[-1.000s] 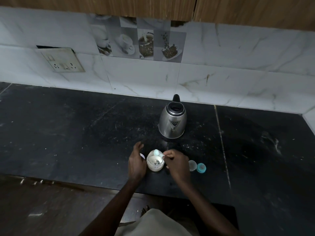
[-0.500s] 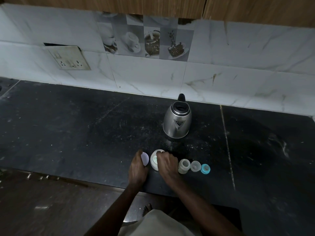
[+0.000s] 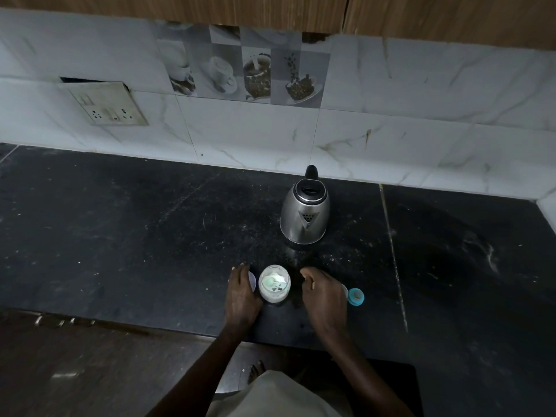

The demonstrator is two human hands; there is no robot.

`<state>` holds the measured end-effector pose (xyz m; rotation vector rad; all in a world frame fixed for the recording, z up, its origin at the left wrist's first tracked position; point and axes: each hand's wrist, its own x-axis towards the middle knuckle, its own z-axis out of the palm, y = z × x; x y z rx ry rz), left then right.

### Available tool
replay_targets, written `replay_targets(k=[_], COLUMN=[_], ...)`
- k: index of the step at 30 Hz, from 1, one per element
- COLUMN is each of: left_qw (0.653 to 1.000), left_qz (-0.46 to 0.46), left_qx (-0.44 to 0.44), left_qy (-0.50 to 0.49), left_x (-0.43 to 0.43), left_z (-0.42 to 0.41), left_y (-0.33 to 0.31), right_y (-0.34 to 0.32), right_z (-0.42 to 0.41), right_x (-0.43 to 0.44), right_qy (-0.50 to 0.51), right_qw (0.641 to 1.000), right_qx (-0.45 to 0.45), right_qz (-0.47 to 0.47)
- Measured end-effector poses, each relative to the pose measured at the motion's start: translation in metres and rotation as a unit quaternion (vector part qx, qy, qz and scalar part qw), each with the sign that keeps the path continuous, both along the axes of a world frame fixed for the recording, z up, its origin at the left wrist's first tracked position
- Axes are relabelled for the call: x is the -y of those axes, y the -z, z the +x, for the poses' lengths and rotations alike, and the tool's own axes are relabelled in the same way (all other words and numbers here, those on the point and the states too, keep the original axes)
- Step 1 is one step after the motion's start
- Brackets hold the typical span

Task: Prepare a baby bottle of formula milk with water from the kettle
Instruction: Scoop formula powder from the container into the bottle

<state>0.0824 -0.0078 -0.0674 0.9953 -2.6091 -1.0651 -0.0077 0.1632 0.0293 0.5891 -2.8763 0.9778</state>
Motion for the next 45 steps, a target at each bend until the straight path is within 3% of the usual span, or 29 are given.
replay_targets(k=[13, 17, 30, 45], left_qw=[0.999, 0.998, 0.995, 0.998], left_qz=[-0.029, -0.027, -0.028, -0.048], left_qx=[0.036, 0.057, 0.096, 0.043], left_qy=[0.024, 0.028, 0.030, 0.019], left_x=[0.002, 0.001, 0.004, 0.002], left_z=[-0.005, -0.004, -0.003, 0.003], left_y=[0.011, 0.011, 0.018, 0.014], right_y=[0.002, 0.019, 0.048, 0.061], right_z=[0.011, 0.002, -0.002, -0.003], right_x=[-0.065, -0.088, -0.105, -0.107], right_qy=[0.185, 0.232, 0.203, 0.173], right_qw=[0.975, 0.967, 0.970, 0.972], right_qx=[0.059, 0.088, 0.130, 0.140], right_qz=[-0.112, -0.062, 0.031, 0.071])
